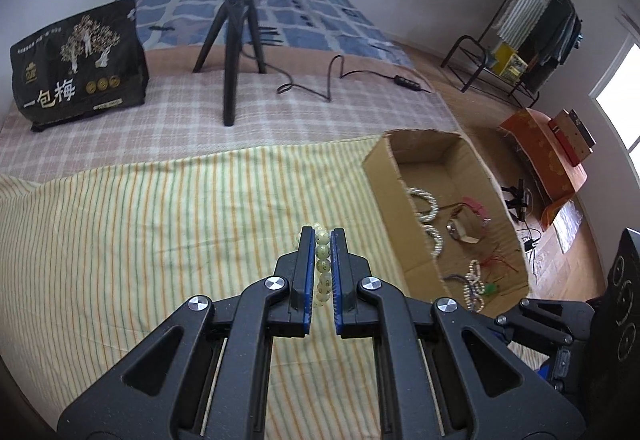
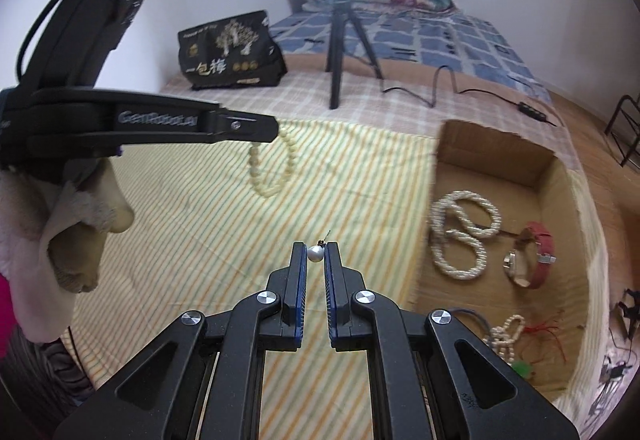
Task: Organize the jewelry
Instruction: 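Carry the beaded bracelet and pearl earring over the cardboard box with both tools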
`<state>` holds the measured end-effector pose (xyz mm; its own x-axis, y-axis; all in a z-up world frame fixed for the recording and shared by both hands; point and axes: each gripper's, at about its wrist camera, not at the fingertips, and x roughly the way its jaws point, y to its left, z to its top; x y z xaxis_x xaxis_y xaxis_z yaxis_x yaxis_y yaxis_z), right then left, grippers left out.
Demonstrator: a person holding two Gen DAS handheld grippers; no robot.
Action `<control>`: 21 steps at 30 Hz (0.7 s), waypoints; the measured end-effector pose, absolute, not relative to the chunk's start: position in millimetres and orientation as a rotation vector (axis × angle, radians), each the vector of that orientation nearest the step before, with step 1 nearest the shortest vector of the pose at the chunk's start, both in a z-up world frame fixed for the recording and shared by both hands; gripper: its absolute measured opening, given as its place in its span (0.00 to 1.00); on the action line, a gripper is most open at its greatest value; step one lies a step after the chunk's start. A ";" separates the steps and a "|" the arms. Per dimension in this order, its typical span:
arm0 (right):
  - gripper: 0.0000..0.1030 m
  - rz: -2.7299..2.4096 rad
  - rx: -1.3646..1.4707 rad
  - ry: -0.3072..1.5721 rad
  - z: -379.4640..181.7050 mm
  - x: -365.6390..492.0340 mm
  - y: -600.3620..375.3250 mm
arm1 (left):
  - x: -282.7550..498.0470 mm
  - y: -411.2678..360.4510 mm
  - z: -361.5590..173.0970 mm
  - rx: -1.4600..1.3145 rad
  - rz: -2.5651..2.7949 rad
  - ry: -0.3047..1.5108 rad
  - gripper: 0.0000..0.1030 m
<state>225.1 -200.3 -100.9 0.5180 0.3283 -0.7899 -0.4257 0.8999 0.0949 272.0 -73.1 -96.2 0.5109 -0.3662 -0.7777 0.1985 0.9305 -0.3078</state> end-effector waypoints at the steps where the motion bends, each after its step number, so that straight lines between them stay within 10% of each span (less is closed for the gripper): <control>1: 0.07 0.447 -0.112 0.918 -99.2 225.1 -203.5 | 270.0 -76.8 -93.8 -0.186 -0.351 0.972 0.05; 21: 0.07 0.253 0.004 0.887 -79.7 224.0 -306.3 | 241.7 -159.2 -75.9 -0.120 -0.511 0.933 0.05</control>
<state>224.0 -306.3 -79.7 0.6037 0.2205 -0.7661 -0.2174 0.9701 0.1079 241.7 -159.2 -75.9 0.4860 -0.4701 -0.7367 0.3681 0.8747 -0.3153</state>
